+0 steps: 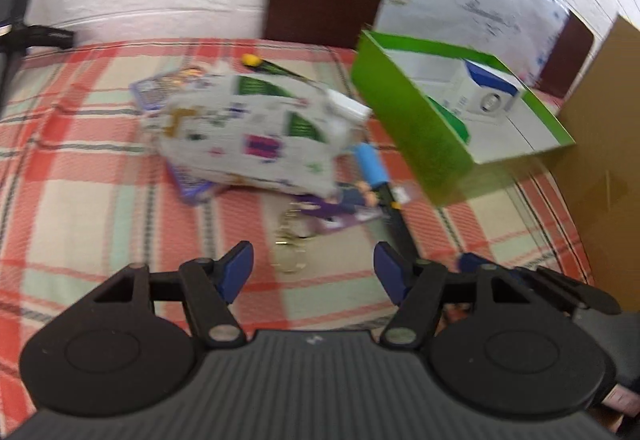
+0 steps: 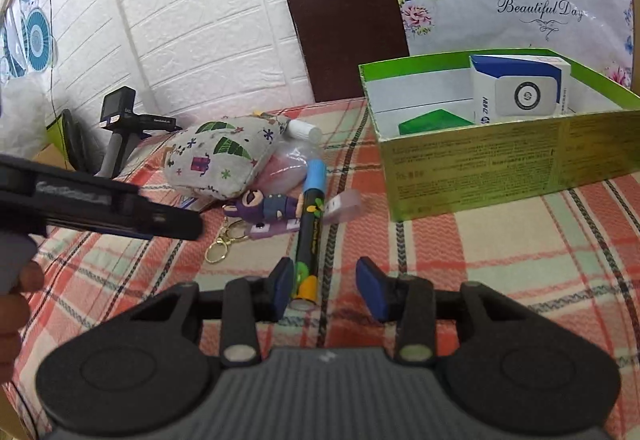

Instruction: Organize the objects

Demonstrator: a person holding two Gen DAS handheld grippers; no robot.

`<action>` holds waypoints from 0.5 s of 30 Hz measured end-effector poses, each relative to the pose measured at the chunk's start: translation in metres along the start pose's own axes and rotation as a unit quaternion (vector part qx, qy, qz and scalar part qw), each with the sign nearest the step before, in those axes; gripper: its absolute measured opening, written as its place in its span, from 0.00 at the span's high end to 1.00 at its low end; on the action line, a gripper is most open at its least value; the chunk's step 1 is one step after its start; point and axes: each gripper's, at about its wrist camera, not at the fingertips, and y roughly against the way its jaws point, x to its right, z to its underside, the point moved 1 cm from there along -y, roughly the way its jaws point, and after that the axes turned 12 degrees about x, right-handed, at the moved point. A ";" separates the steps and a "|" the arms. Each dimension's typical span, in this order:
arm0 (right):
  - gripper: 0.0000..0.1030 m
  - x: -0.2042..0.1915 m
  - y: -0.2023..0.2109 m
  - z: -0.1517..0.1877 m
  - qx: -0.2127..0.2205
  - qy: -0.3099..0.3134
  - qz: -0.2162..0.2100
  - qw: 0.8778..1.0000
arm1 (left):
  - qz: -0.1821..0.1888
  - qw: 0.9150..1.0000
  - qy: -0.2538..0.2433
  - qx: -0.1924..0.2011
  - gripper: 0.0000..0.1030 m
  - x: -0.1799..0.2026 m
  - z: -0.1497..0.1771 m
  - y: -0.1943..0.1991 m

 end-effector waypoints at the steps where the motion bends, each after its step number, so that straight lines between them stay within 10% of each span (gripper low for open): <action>1: 0.64 -0.001 -0.001 0.000 -0.001 0.002 -0.003 1.000 | 0.002 1.000 -0.005 -0.005 0.34 0.008 0.000 -0.005; 7: 0.64 -0.004 -0.014 0.007 -0.007 0.026 -0.016 0.999 | -0.001 0.999 0.011 -0.039 0.39 0.026 -0.010 -0.037; 15: 0.82 -0.001 -0.030 0.006 -0.009 0.038 -0.028 0.999 | 0.033 0.996 0.054 -0.061 0.77 0.038 -0.004 -0.062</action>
